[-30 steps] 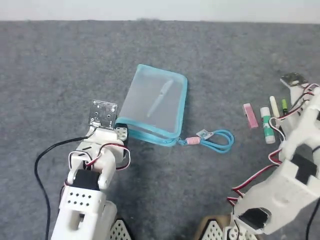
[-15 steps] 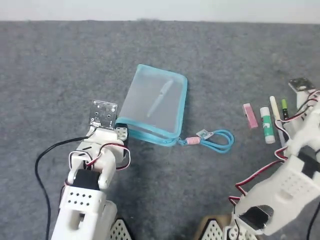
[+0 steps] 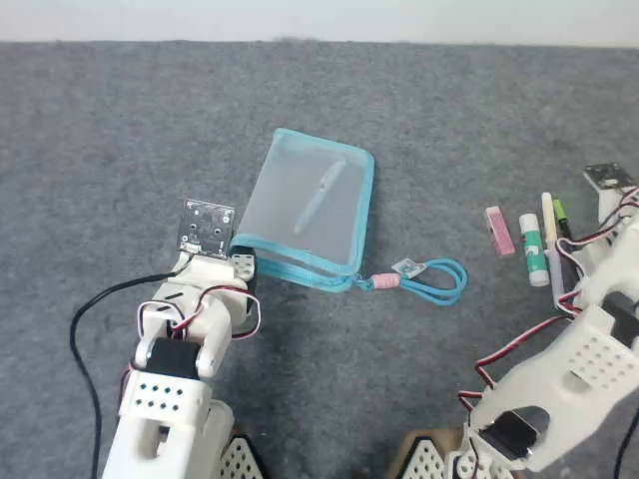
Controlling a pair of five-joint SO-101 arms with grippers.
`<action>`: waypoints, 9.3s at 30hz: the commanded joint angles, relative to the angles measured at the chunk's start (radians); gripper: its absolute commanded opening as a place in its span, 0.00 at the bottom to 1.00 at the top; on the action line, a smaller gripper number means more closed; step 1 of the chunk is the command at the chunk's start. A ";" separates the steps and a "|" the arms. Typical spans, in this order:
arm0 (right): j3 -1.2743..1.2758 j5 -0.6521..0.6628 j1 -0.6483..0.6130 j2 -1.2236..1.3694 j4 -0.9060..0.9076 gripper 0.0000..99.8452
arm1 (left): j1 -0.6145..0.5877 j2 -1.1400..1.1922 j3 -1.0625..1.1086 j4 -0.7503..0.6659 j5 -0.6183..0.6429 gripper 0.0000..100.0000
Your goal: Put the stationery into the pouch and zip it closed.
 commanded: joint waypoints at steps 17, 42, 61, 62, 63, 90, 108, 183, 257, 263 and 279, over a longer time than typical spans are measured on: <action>-0.002 -0.083 -0.315 -0.779 0.564 0.01 | -0.005 -0.017 -0.008 -0.005 0.000 0.01; 0.605 -0.331 -1.202 -1.139 0.530 0.01 | 0.058 -0.017 -0.008 -0.044 0.005 0.01; 0.209 -0.621 -0.952 -0.682 0.484 0.01 | 0.094 -0.017 -0.005 -0.046 0.005 0.01; 0.178 -0.641 -0.944 -0.654 0.484 0.01 | 0.100 -0.017 -0.004 -0.046 0.005 0.01; 0.146 -0.664 -0.941 -0.628 0.484 0.01 | 0.114 -0.017 -0.004 -0.046 0.003 0.01; -0.124 -0.815 -1.119 -0.499 0.386 0.23 | 0.222 -0.017 0.015 -0.077 -0.002 0.01; -0.117 -0.612 -1.165 -0.760 0.433 0.21 | 0.206 -0.017 0.013 -0.077 0.002 0.01; 0.431 -0.393 -0.759 -0.920 0.265 0.03 | 0.110 -0.017 0.013 -0.092 0.041 0.01; 0.497 -0.064 -0.421 -1.082 0.291 0.01 | 0.054 -0.017 0.028 -0.095 0.038 0.01; 0.577 -0.066 -0.713 -1.475 0.493 0.01 | 0.054 -0.017 0.028 -0.095 0.038 0.01; 0.589 -0.190 -1.145 -1.526 0.585 0.01 | 0.054 -0.017 0.027 -0.095 0.038 0.01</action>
